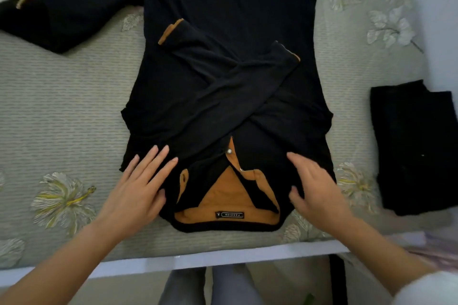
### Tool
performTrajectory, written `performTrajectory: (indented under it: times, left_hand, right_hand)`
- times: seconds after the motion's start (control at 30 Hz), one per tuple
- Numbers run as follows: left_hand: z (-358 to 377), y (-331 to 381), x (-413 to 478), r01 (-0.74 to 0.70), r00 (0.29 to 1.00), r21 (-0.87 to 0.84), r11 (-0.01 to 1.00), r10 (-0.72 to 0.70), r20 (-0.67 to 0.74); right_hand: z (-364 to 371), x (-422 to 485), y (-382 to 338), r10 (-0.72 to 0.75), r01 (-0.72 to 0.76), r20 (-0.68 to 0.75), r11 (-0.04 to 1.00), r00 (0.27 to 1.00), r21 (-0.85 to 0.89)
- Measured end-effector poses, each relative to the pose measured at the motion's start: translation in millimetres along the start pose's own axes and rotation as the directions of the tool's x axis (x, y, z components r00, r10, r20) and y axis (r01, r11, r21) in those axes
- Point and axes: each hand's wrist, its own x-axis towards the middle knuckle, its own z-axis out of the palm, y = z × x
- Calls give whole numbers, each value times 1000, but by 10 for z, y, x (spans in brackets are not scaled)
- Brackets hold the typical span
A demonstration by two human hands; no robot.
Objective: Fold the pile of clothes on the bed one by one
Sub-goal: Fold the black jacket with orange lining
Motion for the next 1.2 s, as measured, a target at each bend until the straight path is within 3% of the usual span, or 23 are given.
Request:
performTrajectory:
  times: [0.13, 0.33, 0.43, 0.5, 0.57, 0.63, 0.77, 0.9, 0.97, 1.07, 1.2]
  left_hand:
    - [-3, -23, -23, -122, 988, 130, 984, 108, 113]
    - [12, 160, 360, -261, 958, 264, 929, 215, 188]
    - [18, 120, 518, -192, 970, 43, 980, 183, 158]
    - [-39, 126, 580, -132, 984, -152, 980, 148, 100]
    - [-150, 141, 630, -64, 986, -238, 969, 99, 136]
    - [-283, 166, 647, 21, 963, -268, 963, 53, 265]
    - [-530, 290, 542, 156, 839, -325, 933, 48, 541]
    - [-631, 441, 351, 299, 558, -373, 879, 156, 815]
    - [-671, 447, 300, 398, 518, -370, 839, 127, 846]
    - [-810, 388, 364, 590, 603, -474, 653, 33, 797]
    - [-1042, 230, 657, 697, 661, -622, 355, 17, 750]
  right_hand:
    - [199, -302, 76, -145, 196, 212, 950, 966, -244]
    - [326, -45, -12, -77, 156, 312, 959, 947, -237]
    - [265, 59, -109, 33, -41, 230, 999, 973, 29]
    - [164, 104, -152, 132, -175, 179, 950, 975, 258]
    - [34, 146, -159, 174, -235, 205, 916, 963, 325]
    - [-108, 190, -143, 190, -292, 322, 906, 927, 306]
    - [-272, 222, -91, 249, -488, 637, 843, 729, 229]
    - [-329, 55, -175, 205, -599, 900, 798, 385, 74]
    - [-389, 39, -215, 153, -642, 937, 761, 315, 91]
    - [-510, 213, -183, 207, -664, 885, 734, 417, 141]
    - [-700, 661, -81, 315, -694, 732, 658, 604, 290]
